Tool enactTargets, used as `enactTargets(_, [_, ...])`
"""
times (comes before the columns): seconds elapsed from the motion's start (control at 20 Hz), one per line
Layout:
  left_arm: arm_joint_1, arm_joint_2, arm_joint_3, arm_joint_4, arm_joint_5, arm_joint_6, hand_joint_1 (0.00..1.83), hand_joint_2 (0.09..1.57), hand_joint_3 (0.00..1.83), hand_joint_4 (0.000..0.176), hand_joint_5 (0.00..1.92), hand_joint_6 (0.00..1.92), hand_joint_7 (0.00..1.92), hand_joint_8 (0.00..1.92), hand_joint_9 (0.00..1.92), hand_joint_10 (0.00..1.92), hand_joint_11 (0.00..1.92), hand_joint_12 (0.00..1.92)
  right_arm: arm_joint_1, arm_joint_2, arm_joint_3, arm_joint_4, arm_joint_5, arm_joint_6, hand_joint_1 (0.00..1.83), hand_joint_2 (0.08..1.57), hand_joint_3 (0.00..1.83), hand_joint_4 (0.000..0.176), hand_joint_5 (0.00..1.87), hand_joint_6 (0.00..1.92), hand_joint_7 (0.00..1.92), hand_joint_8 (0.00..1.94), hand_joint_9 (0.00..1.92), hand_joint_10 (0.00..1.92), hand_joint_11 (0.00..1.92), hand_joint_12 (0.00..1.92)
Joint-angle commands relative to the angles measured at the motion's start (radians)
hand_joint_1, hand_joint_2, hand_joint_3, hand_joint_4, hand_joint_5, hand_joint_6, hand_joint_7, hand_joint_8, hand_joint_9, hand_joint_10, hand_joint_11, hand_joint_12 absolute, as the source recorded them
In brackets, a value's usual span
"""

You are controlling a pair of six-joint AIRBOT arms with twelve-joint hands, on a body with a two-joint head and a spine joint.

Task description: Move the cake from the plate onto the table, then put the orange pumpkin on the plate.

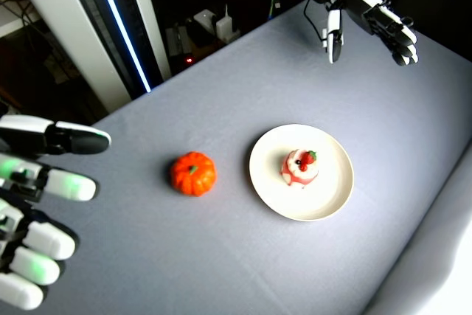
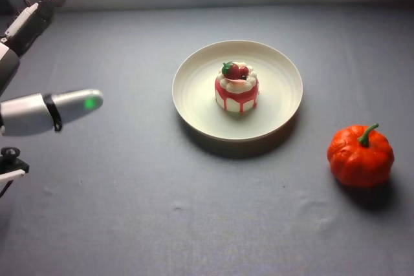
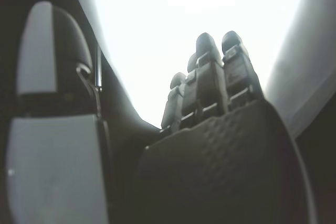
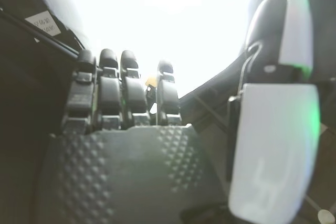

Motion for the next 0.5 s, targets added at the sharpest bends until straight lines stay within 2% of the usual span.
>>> enactTargets(0.0, [-0.005, 0.003, 0.004, -0.016, -0.127, -0.004, 0.59, 0.87, 0.01, 0.133, 0.00, 0.00, 0.00, 0.00, 0.00, 0.00, 0.00, 0.00, 0.006, 0.003, 0.007, 0.015, 0.123, 0.008, 0.16, 1.10, 0.01, 0.144, 0.06, 0.00, 0.07, 0.01, 0.00, 0.00, 0.00, 0.00])
enactTargets(0.1, [-0.005, 0.003, 0.004, -0.016, -0.123, -0.004, 0.56, 0.88, 0.01, 0.125, 0.00, 0.00, 0.00, 0.00, 0.00, 0.00, 0.00, 0.00, 0.006, 0.001, 0.009, 0.015, 0.122, 0.008, 0.17, 1.10, 0.01, 0.142, 0.06, 0.00, 0.06, 0.00, 0.00, 0.00, 0.00, 0.00])
enactTargets(0.2, [-0.005, -0.001, 0.008, -0.015, -0.112, -0.004, 0.59, 0.89, 0.01, 0.111, 0.00, 0.00, 0.00, 0.00, 0.00, 0.00, 0.00, 0.00, 0.006, -0.006, 0.012, 0.015, 0.121, 0.008, 0.20, 1.11, 0.01, 0.129, 0.06, 0.00, 0.07, 0.01, 0.00, 0.00, 0.00, 0.00])
enactTargets(0.25, [-0.005, -0.003, 0.012, -0.013, -0.106, -0.004, 0.63, 0.96, 0.01, 0.095, 0.00, 0.00, 0.01, 0.00, 0.03, 0.01, 0.03, 0.02, 0.006, -0.009, 0.013, 0.015, 0.120, 0.008, 0.20, 1.11, 0.01, 0.119, 0.07, 0.00, 0.09, 0.01, 0.00, 0.00, 0.00, 0.00])
enactTargets(0.3, [-0.015, -0.012, 0.026, -0.007, -0.089, -0.004, 0.64, 1.02, 0.00, 0.065, 0.00, 0.00, 0.05, 0.02, 0.09, 0.01, 0.01, 0.33, 0.006, -0.012, 0.015, 0.015, 0.118, 0.008, 0.21, 1.12, 0.00, 0.115, 0.09, 0.00, 0.13, 0.01, 0.00, 0.00, 0.00, 0.00])
enactTargets(0.4, [-0.060, -0.039, 0.073, 0.032, -0.023, -0.004, 0.71, 1.18, 0.00, 0.000, 0.02, 0.00, 0.22, 0.01, 0.33, 0.06, 0.00, 1.20, 0.006, -0.015, 0.017, 0.015, 0.115, 0.008, 0.24, 1.15, 0.00, 0.068, 0.18, 0.00, 0.31, 0.02, 0.17, 0.01, 0.10, 0.05])
enactTargets(0.45, [-0.101, -0.059, 0.105, 0.071, 0.028, -0.004, 0.75, 1.18, 0.00, 0.002, 0.03, 0.00, 0.23, 0.01, 0.35, 0.05, 0.00, 1.37, 0.006, -0.018, 0.019, 0.015, 0.112, 0.008, 0.24, 1.17, 0.01, 0.047, 0.20, 0.01, 0.35, 0.02, 0.20, 0.02, 0.13, 0.07])
